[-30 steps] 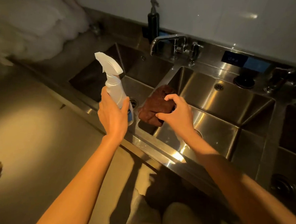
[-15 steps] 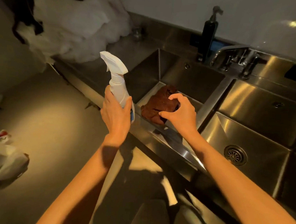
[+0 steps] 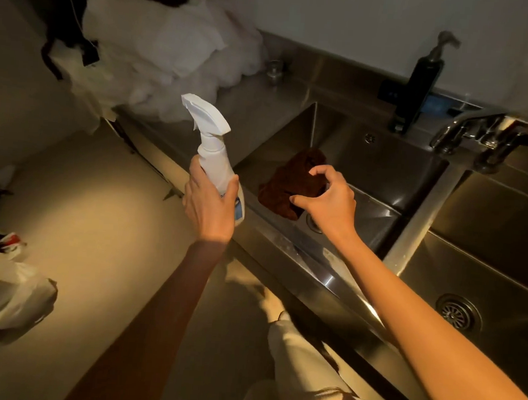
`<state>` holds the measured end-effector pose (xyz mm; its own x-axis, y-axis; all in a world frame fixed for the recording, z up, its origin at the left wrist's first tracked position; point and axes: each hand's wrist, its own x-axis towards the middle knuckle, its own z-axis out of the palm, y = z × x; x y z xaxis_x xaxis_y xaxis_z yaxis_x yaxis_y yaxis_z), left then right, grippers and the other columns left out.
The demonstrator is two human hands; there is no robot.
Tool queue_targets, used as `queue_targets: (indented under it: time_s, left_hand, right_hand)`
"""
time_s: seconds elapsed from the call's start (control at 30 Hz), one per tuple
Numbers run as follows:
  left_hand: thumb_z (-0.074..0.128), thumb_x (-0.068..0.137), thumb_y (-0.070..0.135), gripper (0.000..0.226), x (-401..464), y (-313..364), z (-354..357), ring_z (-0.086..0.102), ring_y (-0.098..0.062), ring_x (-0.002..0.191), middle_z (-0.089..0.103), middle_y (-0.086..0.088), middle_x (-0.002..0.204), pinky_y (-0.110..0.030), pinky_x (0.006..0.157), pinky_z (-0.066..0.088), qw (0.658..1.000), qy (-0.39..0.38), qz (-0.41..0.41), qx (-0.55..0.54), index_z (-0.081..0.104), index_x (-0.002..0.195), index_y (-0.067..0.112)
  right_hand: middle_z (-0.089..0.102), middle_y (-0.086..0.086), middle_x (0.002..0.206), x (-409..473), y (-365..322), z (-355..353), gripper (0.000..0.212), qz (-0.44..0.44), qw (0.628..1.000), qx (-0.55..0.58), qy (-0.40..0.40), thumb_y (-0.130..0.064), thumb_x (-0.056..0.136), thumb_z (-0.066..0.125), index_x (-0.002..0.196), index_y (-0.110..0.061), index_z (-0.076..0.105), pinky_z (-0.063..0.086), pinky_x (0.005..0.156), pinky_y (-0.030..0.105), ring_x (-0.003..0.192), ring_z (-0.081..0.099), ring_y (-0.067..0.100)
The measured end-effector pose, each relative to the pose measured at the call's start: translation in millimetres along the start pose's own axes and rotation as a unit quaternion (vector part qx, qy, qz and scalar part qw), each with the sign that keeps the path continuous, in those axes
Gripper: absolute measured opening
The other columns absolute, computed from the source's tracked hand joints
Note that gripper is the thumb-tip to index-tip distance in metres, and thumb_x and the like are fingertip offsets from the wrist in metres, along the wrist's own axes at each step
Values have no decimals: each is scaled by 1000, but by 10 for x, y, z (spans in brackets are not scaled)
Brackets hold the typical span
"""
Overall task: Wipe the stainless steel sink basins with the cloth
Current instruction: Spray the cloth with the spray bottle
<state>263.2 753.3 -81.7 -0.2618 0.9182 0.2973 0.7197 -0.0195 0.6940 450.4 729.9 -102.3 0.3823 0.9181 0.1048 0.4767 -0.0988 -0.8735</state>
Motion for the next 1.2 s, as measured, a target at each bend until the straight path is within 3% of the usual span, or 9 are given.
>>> queue_targets:
  time_s: [0.37,0.63,0.83,1.03,1.2]
  left_hand:
    - [65,88,36,67,1097,80,477,54,-32,115,54,-14,130,-52,97,44,999,-11,50,2,35,140,6]
    - [65,88,40,68,1602,162,808,52,-27,121,51,-8,137,-48,99,46,998,-47,31,-7,33,142,13]
    - [65,89,36,70,1835,184,952,50,-25,126,49,-6,140,-49,105,43,994,-93,34,-39,29,145,15]
    - [65,89,35,69,2192,68,1077,50,-26,126,49,-8,140,-49,106,40,988,-125,51,-72,30,145,14]
    - [64,89,37,73,2638,-211,1101,49,-26,128,47,-6,142,-51,106,41,978,-174,58,-99,26,147,17]
  right_hand:
    - [53,-14,97,1111,-69,426,51,28,998,20,51,-28,57,86,91,-43,51,50,82,34,96,61,16]
    - [52,-14,100,1571,2,441,52,40,996,9,78,-25,59,86,92,-43,49,48,77,29,98,57,14]
    - [52,-13,100,1717,43,474,53,54,994,-5,99,-23,59,85,91,-43,49,53,82,36,94,55,10]
    - [53,-14,101,1840,-33,692,54,72,987,-13,140,-23,58,86,91,-45,49,48,68,19,93,56,9]
    - [51,-12,99,1923,-192,1057,54,95,981,-11,171,-20,59,86,93,-42,51,55,75,31,95,58,13]
